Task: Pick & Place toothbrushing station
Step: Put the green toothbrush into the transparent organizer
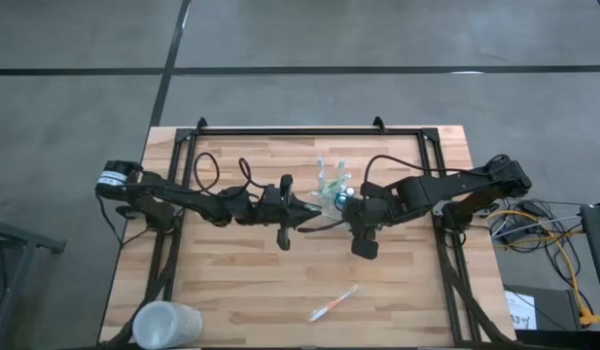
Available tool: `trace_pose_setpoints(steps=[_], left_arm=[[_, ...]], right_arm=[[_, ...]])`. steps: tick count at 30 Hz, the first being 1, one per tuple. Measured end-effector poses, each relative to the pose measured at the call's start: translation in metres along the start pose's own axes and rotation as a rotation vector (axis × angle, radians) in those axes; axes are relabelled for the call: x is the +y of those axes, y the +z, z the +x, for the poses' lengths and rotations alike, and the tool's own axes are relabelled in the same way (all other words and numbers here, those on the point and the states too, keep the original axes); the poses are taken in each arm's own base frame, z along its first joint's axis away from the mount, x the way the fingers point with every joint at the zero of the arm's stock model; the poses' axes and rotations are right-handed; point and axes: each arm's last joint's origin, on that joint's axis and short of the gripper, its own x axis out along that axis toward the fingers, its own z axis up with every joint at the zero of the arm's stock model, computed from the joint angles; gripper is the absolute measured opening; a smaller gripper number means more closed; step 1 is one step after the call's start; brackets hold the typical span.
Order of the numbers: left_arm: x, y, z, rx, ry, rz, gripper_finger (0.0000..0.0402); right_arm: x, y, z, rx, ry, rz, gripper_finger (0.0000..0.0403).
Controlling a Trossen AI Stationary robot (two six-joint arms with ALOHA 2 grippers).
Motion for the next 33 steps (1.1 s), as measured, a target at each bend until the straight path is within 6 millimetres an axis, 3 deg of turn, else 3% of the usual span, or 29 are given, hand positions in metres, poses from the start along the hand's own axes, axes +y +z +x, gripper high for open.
trace_pose_setpoints(steps=[7, 17, 27, 33], left_arm=[[0.0, 0.001, 0.0, -0.005, 0.0, 0.005, 0.003], [0.0, 0.003, 0.0, -0.031, -0.006, 0.042, 0.003], [-0.001, 0.047, -0.011, -0.485, 0.0, 0.154, 0.003], [-0.001, 0.062, -0.02, -0.622, 0.005, 0.16, 0.003]], right_arm=[[-0.001, 0.002, -0.01, -0.034, 0.013, -0.069, 0.0137], [-0.005, 0.015, -0.069, -0.23, 0.087, -0.086, 0.0127], [-0.022, 0.003, -0.138, -0.642, -0.003, 0.072, 0.0128], [-0.02, -0.009, -0.147, -0.816, 0.006, 0.155, 0.0121]])
